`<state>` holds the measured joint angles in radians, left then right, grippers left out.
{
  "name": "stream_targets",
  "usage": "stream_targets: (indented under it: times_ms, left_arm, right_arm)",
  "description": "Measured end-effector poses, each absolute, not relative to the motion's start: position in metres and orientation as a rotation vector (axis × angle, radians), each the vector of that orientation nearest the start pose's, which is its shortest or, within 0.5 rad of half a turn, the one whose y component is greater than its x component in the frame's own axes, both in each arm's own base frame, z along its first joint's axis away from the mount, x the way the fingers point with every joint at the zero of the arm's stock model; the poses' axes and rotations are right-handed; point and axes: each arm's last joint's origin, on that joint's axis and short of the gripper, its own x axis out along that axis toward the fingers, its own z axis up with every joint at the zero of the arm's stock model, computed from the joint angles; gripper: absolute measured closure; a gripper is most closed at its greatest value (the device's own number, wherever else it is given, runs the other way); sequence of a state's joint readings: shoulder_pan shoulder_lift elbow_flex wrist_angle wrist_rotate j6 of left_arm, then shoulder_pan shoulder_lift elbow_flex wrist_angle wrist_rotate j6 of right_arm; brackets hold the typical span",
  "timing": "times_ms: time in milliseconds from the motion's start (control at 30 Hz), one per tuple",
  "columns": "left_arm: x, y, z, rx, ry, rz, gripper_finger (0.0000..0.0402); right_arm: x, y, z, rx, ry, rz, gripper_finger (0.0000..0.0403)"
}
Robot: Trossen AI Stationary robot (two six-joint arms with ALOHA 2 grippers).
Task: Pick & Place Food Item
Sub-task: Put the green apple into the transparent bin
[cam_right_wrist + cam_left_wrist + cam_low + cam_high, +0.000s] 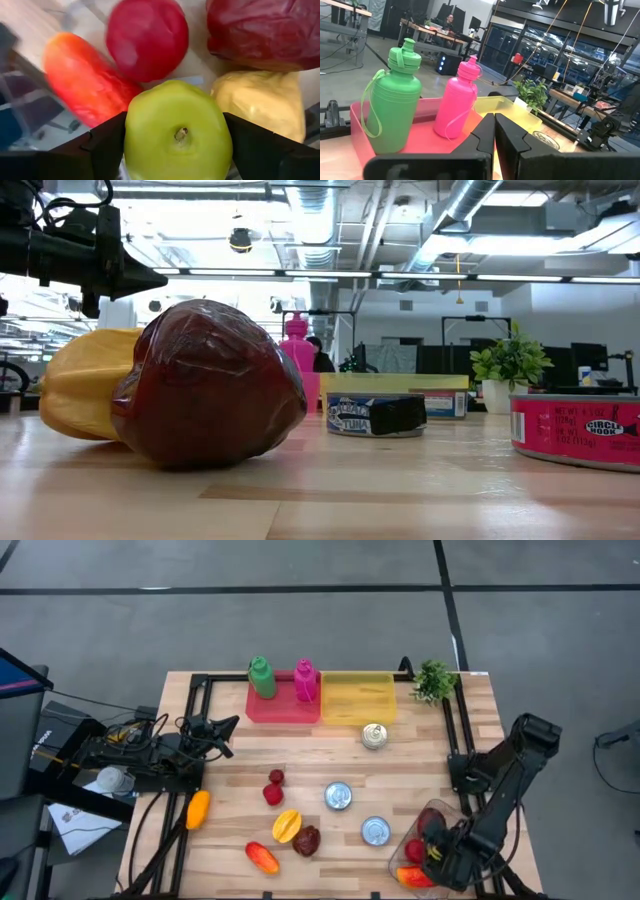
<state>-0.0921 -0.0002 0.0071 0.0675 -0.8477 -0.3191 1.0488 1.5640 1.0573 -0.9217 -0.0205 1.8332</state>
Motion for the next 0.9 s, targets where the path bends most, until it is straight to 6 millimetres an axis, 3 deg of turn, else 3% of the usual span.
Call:
stream_targets:
  times_ms: [533, 900]
  left_arm:
    - [0.089, 0.014, 0.172, -0.338, -0.188, 0.738, 0.0401]
    - [0.089, 0.014, 0.172, -0.338, -0.188, 0.738, 0.0401]
  right_arm:
    - [0.139, 0.244, 0.185, 0.651, 1.503, -0.576, 0.0099]
    - [0.139, 0.244, 0.185, 0.650, 1.505, -0.576, 0.0033]
